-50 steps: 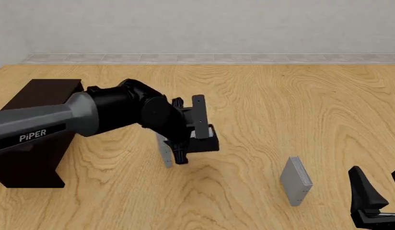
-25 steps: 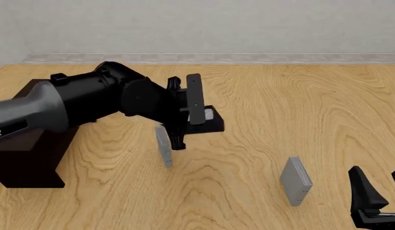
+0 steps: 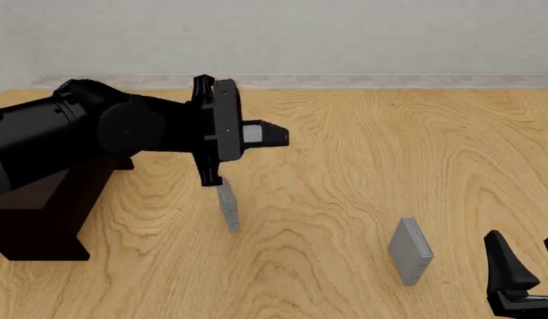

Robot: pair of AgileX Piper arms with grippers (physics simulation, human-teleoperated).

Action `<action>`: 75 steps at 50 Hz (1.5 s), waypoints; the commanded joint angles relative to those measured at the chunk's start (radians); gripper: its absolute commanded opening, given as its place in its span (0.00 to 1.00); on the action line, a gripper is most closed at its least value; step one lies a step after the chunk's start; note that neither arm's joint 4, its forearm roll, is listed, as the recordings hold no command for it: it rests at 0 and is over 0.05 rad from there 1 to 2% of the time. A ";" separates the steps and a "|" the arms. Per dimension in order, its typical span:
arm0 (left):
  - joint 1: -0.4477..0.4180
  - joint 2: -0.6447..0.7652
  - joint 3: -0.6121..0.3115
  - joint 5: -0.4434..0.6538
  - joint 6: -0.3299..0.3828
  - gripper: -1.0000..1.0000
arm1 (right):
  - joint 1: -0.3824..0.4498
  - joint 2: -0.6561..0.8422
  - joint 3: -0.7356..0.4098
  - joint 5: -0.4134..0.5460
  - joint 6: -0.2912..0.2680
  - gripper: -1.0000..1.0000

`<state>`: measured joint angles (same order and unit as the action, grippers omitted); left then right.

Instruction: Pick up the book in the middle and place it on the cabinet shelf.

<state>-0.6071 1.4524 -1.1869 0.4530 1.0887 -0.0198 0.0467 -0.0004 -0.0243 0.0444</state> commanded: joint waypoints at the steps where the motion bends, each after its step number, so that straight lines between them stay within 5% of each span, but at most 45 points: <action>1: 0.096 -0.114 0.138 -0.161 0.139 0.00 | 0.000 -0.001 0.000 0.001 0.000 1.00; 8: 0.133 -0.170 0.135 -0.175 0.126 0.00 | -0.001 -0.004 0.000 0.002 -0.002 1.00; 18: 0.247 -0.227 0.335 -0.313 0.289 0.00 | 0.000 -0.009 0.000 0.005 -0.001 1.00; 23: 0.267 -0.241 0.333 -0.316 0.278 0.00 | 0.000 -0.009 0.000 0.005 -0.003 1.00; 28: 0.322 -0.256 0.384 -0.390 0.366 0.00 | -0.002 -0.008 0.000 0.004 -0.005 1.00; 45: 0.427 -0.277 0.334 -0.370 0.409 0.00 | -0.002 -0.006 0.000 0.003 -0.008 1.00; 75: 0.672 -0.168 0.255 -0.392 0.372 0.00 | -0.002 -0.004 0.000 0.002 -0.007 1.00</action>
<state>0.0043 1.2668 -0.9143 0.0813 1.4574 -0.0220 0.0421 -0.0004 -0.0218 0.0376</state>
